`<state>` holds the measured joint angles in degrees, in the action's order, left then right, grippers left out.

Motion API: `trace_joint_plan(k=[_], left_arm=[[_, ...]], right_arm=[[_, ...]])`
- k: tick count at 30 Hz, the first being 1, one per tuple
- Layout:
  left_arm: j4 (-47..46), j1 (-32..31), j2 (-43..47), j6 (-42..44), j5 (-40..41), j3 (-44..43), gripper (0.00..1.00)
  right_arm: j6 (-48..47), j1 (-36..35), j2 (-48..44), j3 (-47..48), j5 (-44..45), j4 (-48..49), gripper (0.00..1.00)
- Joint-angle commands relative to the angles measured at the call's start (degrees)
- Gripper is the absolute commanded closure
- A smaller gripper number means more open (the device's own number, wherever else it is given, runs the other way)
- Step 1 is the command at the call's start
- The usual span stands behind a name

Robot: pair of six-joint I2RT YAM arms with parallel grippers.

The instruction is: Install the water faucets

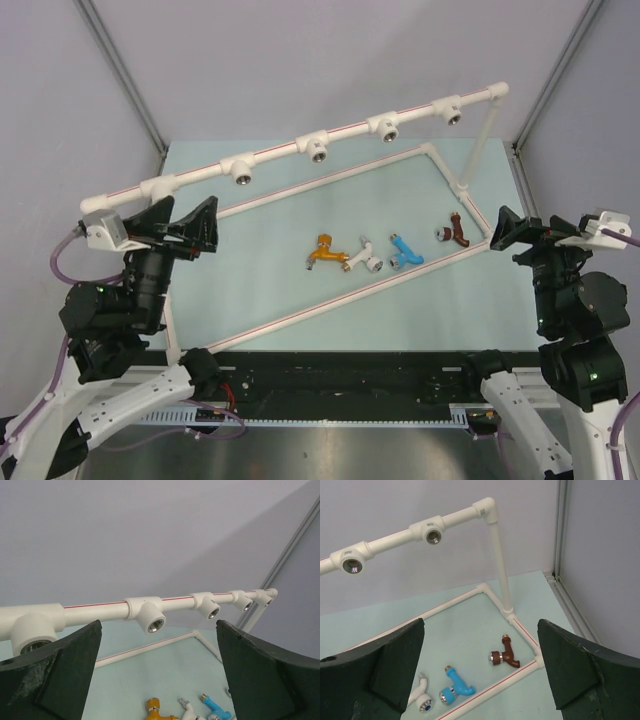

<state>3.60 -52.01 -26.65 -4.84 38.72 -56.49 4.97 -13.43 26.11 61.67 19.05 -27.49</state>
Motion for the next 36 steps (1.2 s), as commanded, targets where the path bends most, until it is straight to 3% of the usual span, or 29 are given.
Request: trace_joint_plan(k=[1, 8, 14, 24, 36], left_arm=[[0.18, -0.11, -1.47, 2.56, -0.93, -1.87, 0.00], [0.88, -0.20, -6.64, -0.95, -6.45, 0.50, 0.00], [6.15, -0.11, -11.39, -12.09, -13.31, 2.78, 0.00], [11.96, -0.11, -13.77, -26.44, -24.12, 12.01, 0.00], [17.14, -0.11, -13.86, -28.38, -25.63, 15.09, 0.00]], right_arm=[[2.58, -0.28, 2.36, -0.76, -1.72, 3.40, 0.00], [3.63, -0.37, 9.64, -1.20, -17.53, 2.44, 0.00], [6.10, -2.64, 20.02, -1.20, -28.61, 2.08, 0.00], [0.21, -25.66, 43.13, -1.38, -20.54, 5.86, 0.02], [6.17, -31.30, 69.59, 1.51, -20.29, 23.78, 0.22]])
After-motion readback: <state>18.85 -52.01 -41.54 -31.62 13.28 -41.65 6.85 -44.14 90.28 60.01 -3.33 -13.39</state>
